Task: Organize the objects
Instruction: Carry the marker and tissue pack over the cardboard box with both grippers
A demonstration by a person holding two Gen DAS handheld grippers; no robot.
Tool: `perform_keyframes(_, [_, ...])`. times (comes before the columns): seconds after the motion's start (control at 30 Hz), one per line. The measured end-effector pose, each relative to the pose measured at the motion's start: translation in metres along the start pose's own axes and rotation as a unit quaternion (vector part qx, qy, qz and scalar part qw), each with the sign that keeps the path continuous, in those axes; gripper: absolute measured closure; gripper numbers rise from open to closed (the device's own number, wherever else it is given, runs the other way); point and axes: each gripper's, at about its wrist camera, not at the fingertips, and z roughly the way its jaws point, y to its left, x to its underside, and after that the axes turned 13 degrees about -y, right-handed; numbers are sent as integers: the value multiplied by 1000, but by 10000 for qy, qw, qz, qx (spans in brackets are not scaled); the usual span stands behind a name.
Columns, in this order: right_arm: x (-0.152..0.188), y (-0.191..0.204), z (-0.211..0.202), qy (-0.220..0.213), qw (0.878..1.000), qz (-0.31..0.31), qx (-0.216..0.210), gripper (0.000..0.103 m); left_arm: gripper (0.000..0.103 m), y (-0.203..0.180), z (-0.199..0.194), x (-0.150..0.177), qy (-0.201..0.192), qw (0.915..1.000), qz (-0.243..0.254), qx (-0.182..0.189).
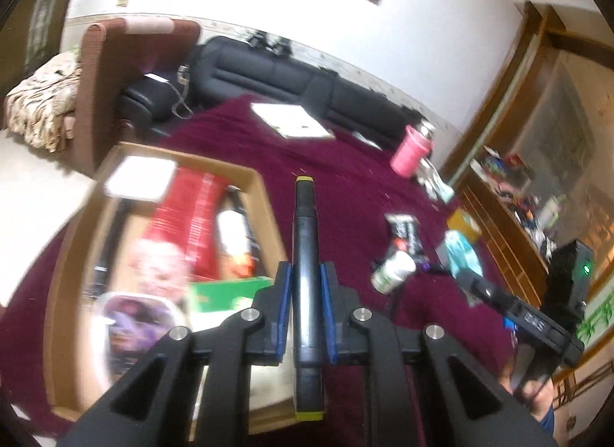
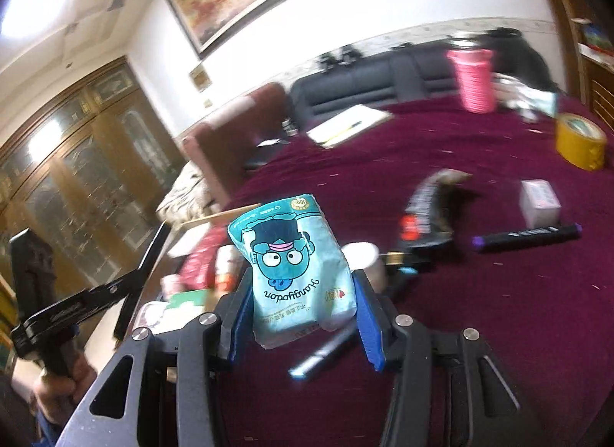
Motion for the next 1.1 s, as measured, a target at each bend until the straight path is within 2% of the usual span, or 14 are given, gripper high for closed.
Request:
perform_keyframes(0.1, [2, 27, 16, 274, 9994, -61, -215, 50, 88, 28, -9, -11, -135, 9995, -124, -263])
perform_keyframes(0.33, [14, 74, 68, 866, 9954, -274, -301, 50, 88, 85, -14, -30, -91, 9968, -329, -719])
perform_keyframes(0.57, [20, 108, 128, 1319, 9902, -341, -292, 50, 88, 124, 6, -37, 210, 9942, -523, -914])
perform_keyframes(0.73, [26, 119, 170, 1598, 9863, -393, -139, 50, 88, 134, 25, -34, 454, 9929, -575, -939])
perform_keyframes(0.83, [31, 122, 185, 1613, 9856, -503, 33, 50, 88, 134, 32, -31, 534, 9924, -573, -952])
perform_keyframes(1.1, [39, 114, 203, 1666, 9841, -530, 306, 50, 88, 138, 47, -28, 692, 9912, -617, -943])
